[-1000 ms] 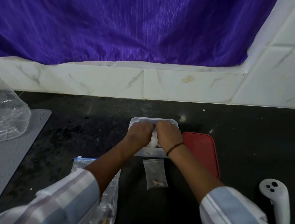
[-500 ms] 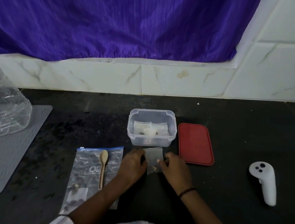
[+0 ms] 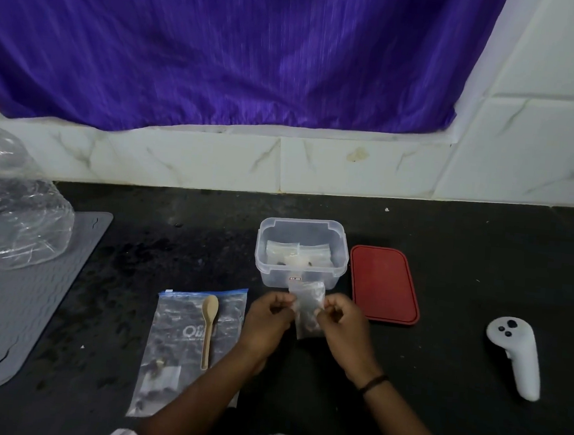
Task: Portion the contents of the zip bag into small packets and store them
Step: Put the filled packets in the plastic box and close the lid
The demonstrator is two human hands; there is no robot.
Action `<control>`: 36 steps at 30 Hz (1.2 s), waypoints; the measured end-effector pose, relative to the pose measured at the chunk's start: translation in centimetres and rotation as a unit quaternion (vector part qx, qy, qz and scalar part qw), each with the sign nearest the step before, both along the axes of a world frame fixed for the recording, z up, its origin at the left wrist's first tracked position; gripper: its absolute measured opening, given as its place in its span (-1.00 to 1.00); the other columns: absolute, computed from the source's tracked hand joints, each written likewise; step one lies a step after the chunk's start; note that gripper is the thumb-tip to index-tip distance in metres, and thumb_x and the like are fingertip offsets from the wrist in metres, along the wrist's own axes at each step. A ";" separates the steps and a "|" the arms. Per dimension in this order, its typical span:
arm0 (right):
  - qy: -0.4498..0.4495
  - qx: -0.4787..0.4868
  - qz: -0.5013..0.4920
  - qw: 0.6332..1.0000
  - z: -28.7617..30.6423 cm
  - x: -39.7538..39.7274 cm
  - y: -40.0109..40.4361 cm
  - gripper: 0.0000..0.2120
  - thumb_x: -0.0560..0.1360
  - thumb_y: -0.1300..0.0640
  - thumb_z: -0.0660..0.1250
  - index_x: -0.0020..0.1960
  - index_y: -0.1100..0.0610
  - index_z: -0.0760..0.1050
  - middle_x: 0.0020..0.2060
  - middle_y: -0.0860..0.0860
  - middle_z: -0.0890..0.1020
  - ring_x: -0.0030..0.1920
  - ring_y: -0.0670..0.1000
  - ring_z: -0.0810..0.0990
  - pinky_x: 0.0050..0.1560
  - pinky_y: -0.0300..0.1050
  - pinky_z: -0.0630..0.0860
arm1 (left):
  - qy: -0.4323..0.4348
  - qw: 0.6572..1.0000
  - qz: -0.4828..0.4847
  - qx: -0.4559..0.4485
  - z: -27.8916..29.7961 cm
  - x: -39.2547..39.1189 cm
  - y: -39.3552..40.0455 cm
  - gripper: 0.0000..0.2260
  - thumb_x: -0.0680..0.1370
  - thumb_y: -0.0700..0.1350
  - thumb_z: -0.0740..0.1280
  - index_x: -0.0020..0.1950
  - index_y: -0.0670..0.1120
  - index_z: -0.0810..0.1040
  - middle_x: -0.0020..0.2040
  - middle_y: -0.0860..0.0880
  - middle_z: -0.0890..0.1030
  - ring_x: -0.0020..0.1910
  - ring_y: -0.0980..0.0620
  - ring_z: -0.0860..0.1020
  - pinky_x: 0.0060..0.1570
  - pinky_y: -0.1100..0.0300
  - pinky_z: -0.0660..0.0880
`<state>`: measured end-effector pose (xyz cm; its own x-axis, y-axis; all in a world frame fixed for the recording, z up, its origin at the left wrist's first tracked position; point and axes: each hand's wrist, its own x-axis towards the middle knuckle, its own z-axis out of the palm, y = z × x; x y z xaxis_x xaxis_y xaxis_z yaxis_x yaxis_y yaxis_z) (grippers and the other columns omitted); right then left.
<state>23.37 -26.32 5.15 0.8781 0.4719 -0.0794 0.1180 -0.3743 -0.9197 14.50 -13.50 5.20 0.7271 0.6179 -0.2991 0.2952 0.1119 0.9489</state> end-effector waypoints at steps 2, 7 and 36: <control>-0.039 0.026 0.001 0.999 1.9 0.1 0.3 -0.90 0.47 0.26 0.38 -0.16 0.09 0.52 -0.25 -0.03 0.61 -0.22 -0.01 0.59 -0.16 -0.05 0.56 | -0.045 0.998 0.001 0.038 1.0 -0.1 0.3 -0.85 0.56 -0.27 0.34 0.03 -0.04 0.63 -0.04 -0.02 0.70 0.01 -0.05 0.66 0.04 0.06 0.61; -0.092 0.092 -0.036 0.991 7.0 2.3 2.7 -0.89 0.51 0.27 0.34 -0.06 0.07 0.49 -0.17 -0.08 0.61 -0.17 -0.14 0.58 -0.19 -0.28 0.51 | -0.099 0.979 0.018 0.177 4.2 0.8 2.2 -0.88 0.58 -0.26 0.34 0.01 -0.06 0.61 -0.08 0.04 0.68 -0.06 0.11 0.65 -0.05 0.29 0.57; -0.182 -0.388 0.184 0.885 3.9 10.6 14.3 -0.76 0.58 0.08 0.30 0.16 0.20 0.56 0.04 0.14 0.67 0.03 0.14 0.63 0.02 -0.04 0.54 | 0.045 0.826 -0.026 0.561 2.5 4.5 8.1 -0.83 0.48 -0.19 0.46 0.06 -0.14 0.66 0.03 -0.14 0.66 -0.02 -0.16 0.58 0.03 0.01 0.50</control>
<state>33.99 -11.97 9.04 0.7104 0.6586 -0.2482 0.5988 -0.7509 -0.2787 19.04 -5.36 7.70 0.7678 0.5118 0.3854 0.3471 -0.8379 0.4212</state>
